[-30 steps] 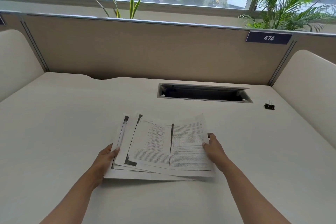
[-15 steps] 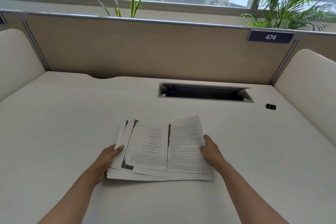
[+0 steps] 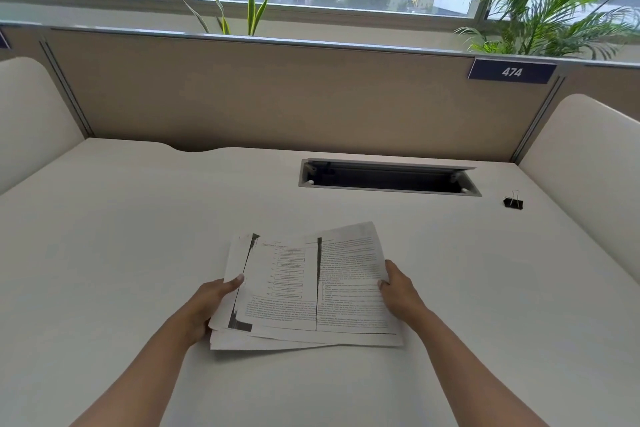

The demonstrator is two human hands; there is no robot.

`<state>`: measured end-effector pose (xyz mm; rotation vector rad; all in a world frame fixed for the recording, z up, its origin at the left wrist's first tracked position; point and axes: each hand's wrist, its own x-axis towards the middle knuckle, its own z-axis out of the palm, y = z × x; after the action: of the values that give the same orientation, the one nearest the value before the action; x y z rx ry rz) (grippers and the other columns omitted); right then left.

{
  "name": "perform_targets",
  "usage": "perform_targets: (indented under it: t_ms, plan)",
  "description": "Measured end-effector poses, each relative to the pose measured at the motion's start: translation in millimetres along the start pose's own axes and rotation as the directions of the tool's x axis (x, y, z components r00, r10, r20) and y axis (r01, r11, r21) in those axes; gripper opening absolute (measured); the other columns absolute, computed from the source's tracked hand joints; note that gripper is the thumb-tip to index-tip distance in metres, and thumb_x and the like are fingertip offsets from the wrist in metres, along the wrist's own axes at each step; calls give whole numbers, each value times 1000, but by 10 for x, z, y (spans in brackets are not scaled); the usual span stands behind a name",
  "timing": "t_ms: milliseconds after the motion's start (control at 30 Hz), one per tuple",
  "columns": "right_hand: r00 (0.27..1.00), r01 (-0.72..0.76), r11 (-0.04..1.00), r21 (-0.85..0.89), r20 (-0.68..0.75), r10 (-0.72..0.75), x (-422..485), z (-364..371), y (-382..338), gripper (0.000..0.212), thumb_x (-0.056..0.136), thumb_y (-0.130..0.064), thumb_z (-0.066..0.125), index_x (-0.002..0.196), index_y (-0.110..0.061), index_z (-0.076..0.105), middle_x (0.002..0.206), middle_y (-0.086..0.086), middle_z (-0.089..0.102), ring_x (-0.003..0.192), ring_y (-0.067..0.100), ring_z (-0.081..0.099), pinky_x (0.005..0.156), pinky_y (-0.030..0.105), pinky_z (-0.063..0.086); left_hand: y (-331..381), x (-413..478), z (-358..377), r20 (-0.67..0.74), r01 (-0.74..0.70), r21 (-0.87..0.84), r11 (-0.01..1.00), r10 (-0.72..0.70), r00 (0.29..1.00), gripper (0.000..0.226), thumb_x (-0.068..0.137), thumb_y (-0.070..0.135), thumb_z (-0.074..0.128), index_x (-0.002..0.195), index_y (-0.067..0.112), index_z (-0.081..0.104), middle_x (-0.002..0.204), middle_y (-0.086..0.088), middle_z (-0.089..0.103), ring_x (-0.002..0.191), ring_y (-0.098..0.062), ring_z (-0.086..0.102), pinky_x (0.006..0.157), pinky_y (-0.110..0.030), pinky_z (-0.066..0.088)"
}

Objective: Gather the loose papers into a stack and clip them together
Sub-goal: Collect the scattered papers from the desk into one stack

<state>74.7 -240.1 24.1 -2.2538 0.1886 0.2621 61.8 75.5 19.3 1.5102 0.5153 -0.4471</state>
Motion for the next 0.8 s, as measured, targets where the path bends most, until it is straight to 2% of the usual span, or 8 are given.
perform_targets:
  t_ms: [133, 233, 367, 467, 533, 633, 733, 800]
  plan:
    - [1000, -11, 999, 32, -15, 12, 11, 9, 8, 33, 96, -11, 40, 129, -10, 42, 130, 10, 53, 116, 26, 51, 93, 30, 41, -64, 28, 69, -60, -108, 22, 994, 109, 992, 30, 90, 8, 55, 120, 4, 54, 94, -12, 69, 82, -30, 67, 68, -38, 55]
    - [995, -17, 996, 90, -98, 25, 28, -13, 41, 38, 92, -16, 53, 128, -10, 43, 127, 11, 52, 110, 24, 51, 93, 33, 43, -71, 8, 75, -62, -177, -17, 984, 175, 983, 33, 90, 9, 55, 123, 11, 52, 102, -11, 68, 89, -30, 67, 72, -39, 56]
    - [965, -52, 968, 245, -238, 112, 31, -87, 104, 54, 86, -24, 63, 133, -10, 39, 132, 11, 47, 105, 21, 49, 90, 31, 40, -12, -69, 69, -43, -261, -112, 959, 258, 965, 31, 89, 6, 54, 118, 16, 54, 100, -7, 68, 87, -26, 66, 60, -31, 59]
    - [980, -67, 873, 482, -131, 148, 12, -161, 121, 72, 76, -39, 71, 134, -14, 37, 126, 8, 55, 101, 20, 56, 89, 33, 46, 54, -122, 86, -4, -311, -175, 934, 315, 949, 26, 87, 7, 57, 112, 18, 58, 92, -3, 73, 78, -21, 70, 58, -29, 59]
    - [997, -52, 763, 645, -9, 75, -29, -215, 94, 84, 55, -52, 81, 123, -15, 50, 116, 6, 66, 96, 22, 67, 79, 33, 54, 101, -161, 99, 70, -347, -225, 911, 370, 926, 42, 72, 21, 75, 111, 17, 60, 91, -4, 75, 78, -22, 72, 60, -31, 59]
    - [997, 67, 687, 724, -30, -66, -74, -273, 41, 78, 43, -49, 87, 108, -12, 65, 108, 8, 72, 91, 24, 71, 71, 33, 58, 195, -194, 106, 137, -383, -232, 894, 420, 897, 90, 29, 45, 91, 109, 17, 61, 95, -6, 75, 82, -23, 72, 61, -32, 59]
    - [982, 191, 604, 773, -145, -123, -101, -353, -38, 77, 35, -49, 89, 98, -10, 68, 98, 7, 74, 87, 25, 71, 68, 32, 58, 324, -227, 103, 156, -449, -194, 872, 479, 864, 94, 29, 49, 90, 111, 16, 60, 99, -4, 74, 88, -23, 71, 65, -30, 59]
    - [966, 259, 575, 776, -201, -164, -102, -412, -72, 63, 42, -42, 89, 94, -11, 69, 95, 6, 75, 86, 25, 71, 68, 30, 57, 404, -244, 98, 160, -490, -172, 854, 515, 842, 91, 31, 49, 90, 111, 16, 61, 101, -3, 74, 90, -22, 71, 69, -29, 58]
